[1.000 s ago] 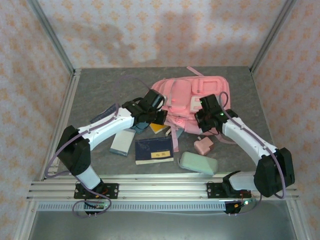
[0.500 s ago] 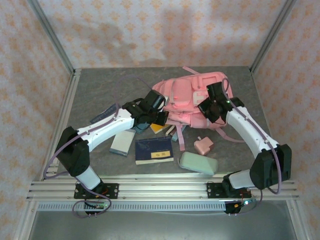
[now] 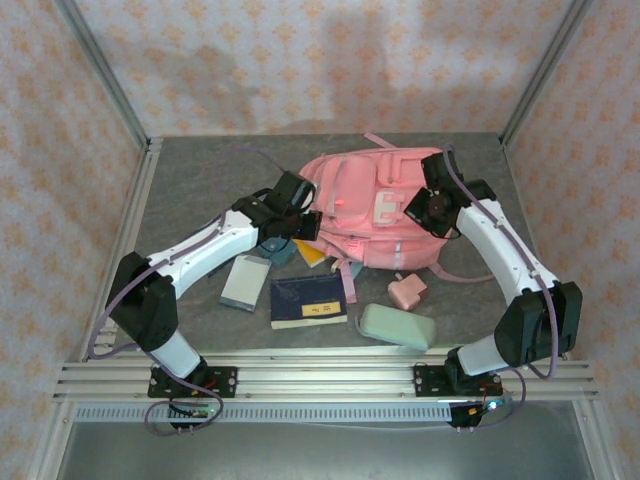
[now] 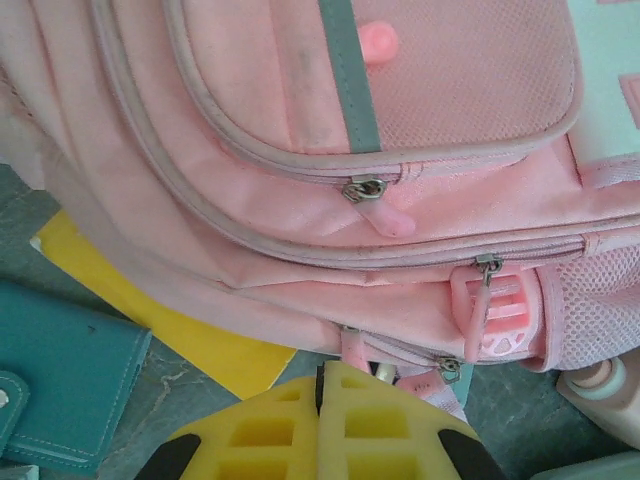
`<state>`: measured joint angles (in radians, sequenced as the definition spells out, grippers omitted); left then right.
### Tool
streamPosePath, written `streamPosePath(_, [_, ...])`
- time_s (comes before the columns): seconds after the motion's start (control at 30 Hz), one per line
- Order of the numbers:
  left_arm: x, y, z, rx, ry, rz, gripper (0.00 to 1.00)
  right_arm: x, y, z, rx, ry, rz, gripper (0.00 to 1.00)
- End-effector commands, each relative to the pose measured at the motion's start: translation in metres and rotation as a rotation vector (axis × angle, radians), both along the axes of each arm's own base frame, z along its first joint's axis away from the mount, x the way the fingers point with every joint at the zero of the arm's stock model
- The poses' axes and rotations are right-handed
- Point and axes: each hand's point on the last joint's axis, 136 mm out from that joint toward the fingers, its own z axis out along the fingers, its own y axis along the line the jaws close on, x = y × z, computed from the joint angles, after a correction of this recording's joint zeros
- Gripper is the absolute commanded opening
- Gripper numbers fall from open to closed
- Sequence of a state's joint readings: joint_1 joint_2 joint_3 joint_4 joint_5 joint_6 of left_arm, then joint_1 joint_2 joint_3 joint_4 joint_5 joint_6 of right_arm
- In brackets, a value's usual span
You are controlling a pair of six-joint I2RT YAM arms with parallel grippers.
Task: Pack books, pencil case, and school supplies into a backpack
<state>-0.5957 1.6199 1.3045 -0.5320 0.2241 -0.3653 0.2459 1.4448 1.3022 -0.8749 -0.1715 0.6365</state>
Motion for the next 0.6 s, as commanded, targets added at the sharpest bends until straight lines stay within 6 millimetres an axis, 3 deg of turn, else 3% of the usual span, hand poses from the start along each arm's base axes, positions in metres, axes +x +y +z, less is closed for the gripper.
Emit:
streamPosePath(0.0, [-0.006,0.001,0.005,0.004,-0.006,-0.024,0.00,0.000,0.002,0.004,-0.008,0.003,0.023,0.00])
streamPosePath(0.13, [-0.008,-0.009,0.002,-0.044,0.014,-0.050,0.00,0.006,0.009,0.005,0.013,0.002,0.062,0.00])
streamPosePath(0.17, [-0.008,-0.009,0.001,-0.040,0.014,-0.046,0.00,0.010,0.021,0.007,0.060,-0.007,0.100,0.06])
streamPosePath(0.23, [-0.009,-0.006,-0.002,-0.030,0.016,-0.040,0.00,0.018,0.039,0.011,0.095,-0.017,0.154,0.34])
streamPosePath(0.27, [-0.009,-0.003,-0.004,-0.021,0.021,-0.033,0.00,0.021,0.049,0.016,0.094,-0.023,0.195,0.40])
streamPosePath(0.4, [-0.005,0.028,-0.010,-0.020,0.040,0.102,0.00,0.036,0.091,0.036,0.044,-0.094,0.349,0.46])
streamPosePath(0.47, [-0.004,0.051,-0.008,-0.071,0.045,0.209,0.00,0.045,0.114,0.031,0.048,-0.059,0.398,0.47])
streamPosePath(0.57, [-0.007,0.071,0.000,-0.082,0.030,0.272,0.00,0.062,0.145,0.018,0.059,-0.037,0.429,0.48])
